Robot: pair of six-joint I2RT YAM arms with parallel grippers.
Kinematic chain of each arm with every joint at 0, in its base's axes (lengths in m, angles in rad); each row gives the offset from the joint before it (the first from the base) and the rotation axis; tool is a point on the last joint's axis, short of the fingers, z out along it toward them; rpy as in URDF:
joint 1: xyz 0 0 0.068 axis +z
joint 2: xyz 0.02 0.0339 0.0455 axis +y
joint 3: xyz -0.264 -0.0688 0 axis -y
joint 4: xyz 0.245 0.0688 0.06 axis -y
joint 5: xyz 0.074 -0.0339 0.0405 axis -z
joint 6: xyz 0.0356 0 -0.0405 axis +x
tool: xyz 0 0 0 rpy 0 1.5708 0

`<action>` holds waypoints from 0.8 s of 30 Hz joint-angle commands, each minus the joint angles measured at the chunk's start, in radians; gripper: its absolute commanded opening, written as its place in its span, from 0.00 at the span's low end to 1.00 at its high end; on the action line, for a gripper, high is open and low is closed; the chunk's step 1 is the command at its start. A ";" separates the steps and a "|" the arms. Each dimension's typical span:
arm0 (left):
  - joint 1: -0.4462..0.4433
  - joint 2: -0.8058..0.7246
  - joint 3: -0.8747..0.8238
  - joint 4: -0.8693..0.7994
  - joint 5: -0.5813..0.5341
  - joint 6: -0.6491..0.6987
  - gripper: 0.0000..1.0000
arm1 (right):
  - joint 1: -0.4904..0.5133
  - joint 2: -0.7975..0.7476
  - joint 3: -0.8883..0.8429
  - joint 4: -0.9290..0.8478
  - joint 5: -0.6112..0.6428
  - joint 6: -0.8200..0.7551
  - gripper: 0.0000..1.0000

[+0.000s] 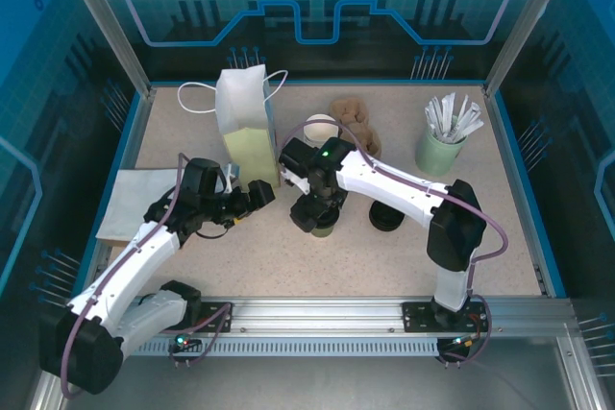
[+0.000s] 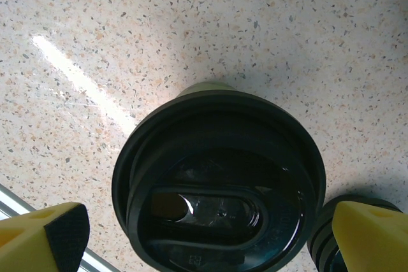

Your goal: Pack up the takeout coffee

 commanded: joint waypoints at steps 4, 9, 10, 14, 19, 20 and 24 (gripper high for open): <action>0.013 0.007 -0.006 0.007 0.019 0.015 0.99 | -0.023 -0.003 -0.033 0.002 -0.040 0.004 1.00; 0.012 0.012 -0.003 0.009 0.020 0.016 0.99 | -0.031 0.004 -0.046 0.018 -0.075 0.006 1.00; 0.012 0.013 -0.003 0.008 0.020 0.016 0.99 | -0.031 0.005 -0.048 0.022 -0.078 0.004 1.00; 0.012 0.013 -0.002 0.008 0.019 0.016 0.99 | -0.033 0.015 -0.052 0.025 -0.092 0.001 1.00; 0.012 0.015 -0.002 0.008 0.020 0.017 0.99 | -0.032 0.033 -0.051 0.034 -0.098 -0.002 1.00; 0.012 0.014 -0.002 0.008 0.020 0.017 0.99 | -0.032 0.037 -0.052 0.034 -0.100 -0.004 1.00; 0.012 0.013 -0.004 0.007 0.019 0.017 0.99 | -0.032 0.055 -0.051 0.038 -0.105 -0.006 1.00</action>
